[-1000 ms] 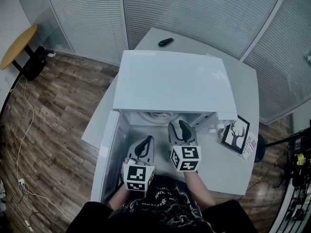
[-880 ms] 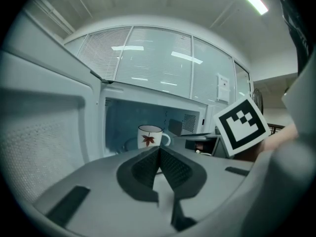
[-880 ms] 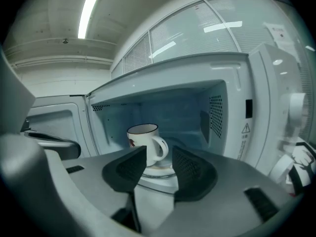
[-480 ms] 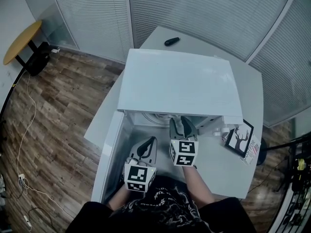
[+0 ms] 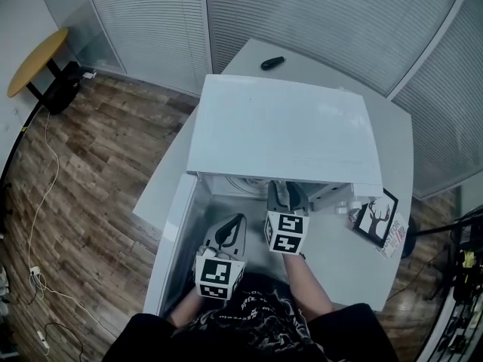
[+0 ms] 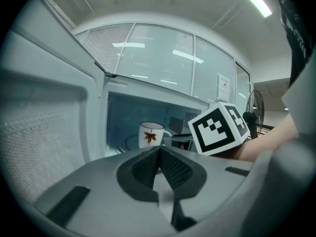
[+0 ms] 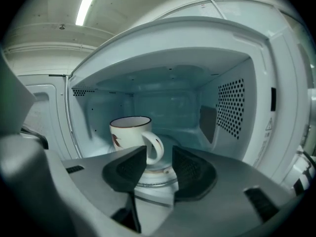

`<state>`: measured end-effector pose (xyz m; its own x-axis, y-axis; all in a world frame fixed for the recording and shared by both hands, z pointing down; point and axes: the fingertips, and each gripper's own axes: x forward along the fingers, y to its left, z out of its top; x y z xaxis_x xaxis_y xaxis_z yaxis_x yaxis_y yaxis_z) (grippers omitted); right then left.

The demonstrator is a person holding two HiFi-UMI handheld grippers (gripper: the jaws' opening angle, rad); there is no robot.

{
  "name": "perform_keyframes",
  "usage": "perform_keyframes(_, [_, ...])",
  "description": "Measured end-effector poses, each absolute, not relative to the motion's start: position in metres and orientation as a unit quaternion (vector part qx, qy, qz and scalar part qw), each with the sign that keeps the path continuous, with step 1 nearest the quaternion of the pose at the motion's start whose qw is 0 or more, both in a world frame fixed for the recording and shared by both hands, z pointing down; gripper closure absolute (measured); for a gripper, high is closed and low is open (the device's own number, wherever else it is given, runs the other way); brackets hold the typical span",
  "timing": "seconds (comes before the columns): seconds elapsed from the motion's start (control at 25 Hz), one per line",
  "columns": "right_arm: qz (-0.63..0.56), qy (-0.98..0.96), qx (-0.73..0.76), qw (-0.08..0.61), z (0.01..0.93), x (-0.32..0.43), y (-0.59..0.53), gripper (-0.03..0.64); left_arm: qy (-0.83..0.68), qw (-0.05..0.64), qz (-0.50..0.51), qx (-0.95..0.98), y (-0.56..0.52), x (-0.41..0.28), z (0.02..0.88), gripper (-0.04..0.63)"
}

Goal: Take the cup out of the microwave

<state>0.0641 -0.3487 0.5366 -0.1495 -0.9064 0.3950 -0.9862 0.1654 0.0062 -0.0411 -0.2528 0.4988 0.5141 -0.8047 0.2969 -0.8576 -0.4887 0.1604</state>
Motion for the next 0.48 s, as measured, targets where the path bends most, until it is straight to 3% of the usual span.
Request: perform_keyframes(0.48, [0.115, -0.729, 0.659, 0.147, 0.5349, 0.0689, -0.3588, 0.476, -0.48, 0.142, 0.089, 0.861, -0.2504, -0.0396, 0.4977, 0.589])
